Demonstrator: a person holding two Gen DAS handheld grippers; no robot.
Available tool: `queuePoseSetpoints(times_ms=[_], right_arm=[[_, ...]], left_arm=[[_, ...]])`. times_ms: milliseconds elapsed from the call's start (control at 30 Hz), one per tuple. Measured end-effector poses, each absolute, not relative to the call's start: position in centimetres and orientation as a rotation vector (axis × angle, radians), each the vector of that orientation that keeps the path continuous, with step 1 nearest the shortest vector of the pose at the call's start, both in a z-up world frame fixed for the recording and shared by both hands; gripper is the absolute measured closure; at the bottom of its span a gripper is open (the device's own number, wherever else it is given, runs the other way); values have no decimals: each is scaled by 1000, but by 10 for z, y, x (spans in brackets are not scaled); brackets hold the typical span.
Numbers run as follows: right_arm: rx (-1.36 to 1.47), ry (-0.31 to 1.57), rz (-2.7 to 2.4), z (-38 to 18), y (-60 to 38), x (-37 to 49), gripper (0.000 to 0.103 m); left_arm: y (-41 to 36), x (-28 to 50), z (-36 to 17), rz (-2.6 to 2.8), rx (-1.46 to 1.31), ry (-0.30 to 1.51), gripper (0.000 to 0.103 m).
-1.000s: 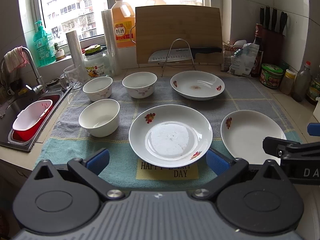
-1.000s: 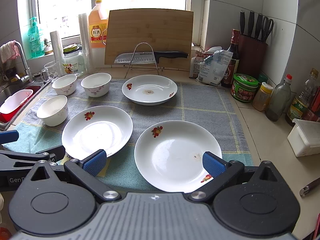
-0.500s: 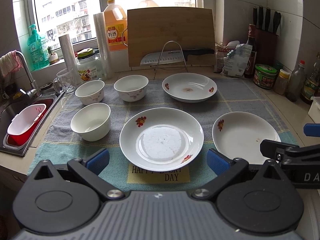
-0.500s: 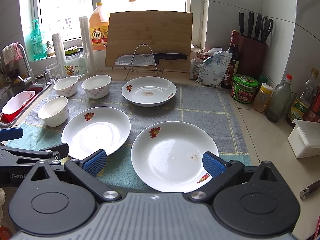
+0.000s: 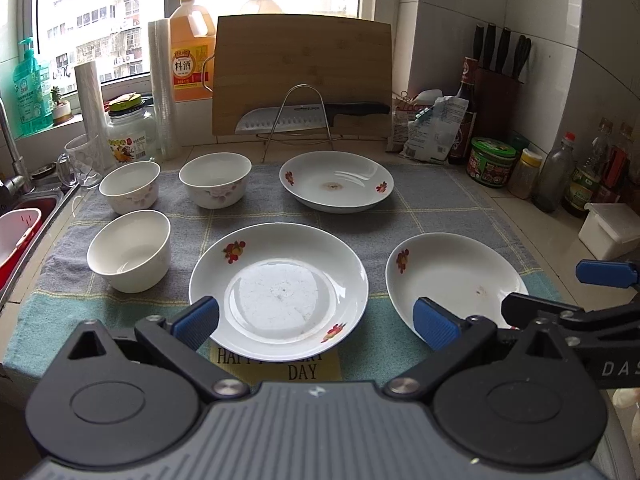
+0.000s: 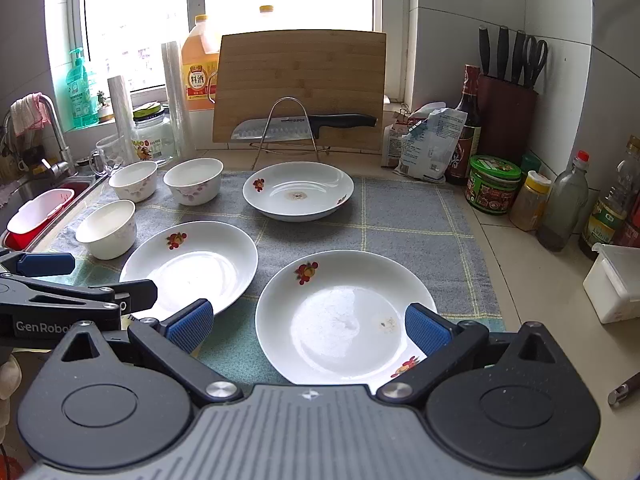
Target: Organize plates and bowls
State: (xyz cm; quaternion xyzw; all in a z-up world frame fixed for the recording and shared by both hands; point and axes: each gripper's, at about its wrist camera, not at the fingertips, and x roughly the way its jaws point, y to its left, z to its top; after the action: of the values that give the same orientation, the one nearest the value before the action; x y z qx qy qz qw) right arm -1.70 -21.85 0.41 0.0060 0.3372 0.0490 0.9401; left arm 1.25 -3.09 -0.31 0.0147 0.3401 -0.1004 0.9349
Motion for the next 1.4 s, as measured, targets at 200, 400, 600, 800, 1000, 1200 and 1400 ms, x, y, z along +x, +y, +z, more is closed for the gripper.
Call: queuePoseSetpoints(times_ms=[200, 400, 600, 800, 1000, 1200, 1400], right_arm=[[46, 669, 96, -10, -235, -23, 0], [34, 715, 76, -38, -252, -28, 0], [15, 778, 86, -66, -257, -30, 0], [14, 815, 113, -86, -253, -16, 0], [16, 836, 128, -100, -251, 4, 0], [0, 842, 136, -108, -252, 17, 0], [-18, 845, 159, -114, -251, 26, 0]], left_arm=[[-28, 23, -14, -239, 24, 732, 1], [-26, 29, -27, -242, 37, 744, 1], [-29, 39, -31, -265, 44, 722, 1], [-32, 51, -33, -299, 52, 728, 1], [-34, 66, -38, -315, 70, 758, 1], [-41, 83, -42, -355, 95, 777, 1], [-58, 102, -44, -441, 165, 805, 1]])
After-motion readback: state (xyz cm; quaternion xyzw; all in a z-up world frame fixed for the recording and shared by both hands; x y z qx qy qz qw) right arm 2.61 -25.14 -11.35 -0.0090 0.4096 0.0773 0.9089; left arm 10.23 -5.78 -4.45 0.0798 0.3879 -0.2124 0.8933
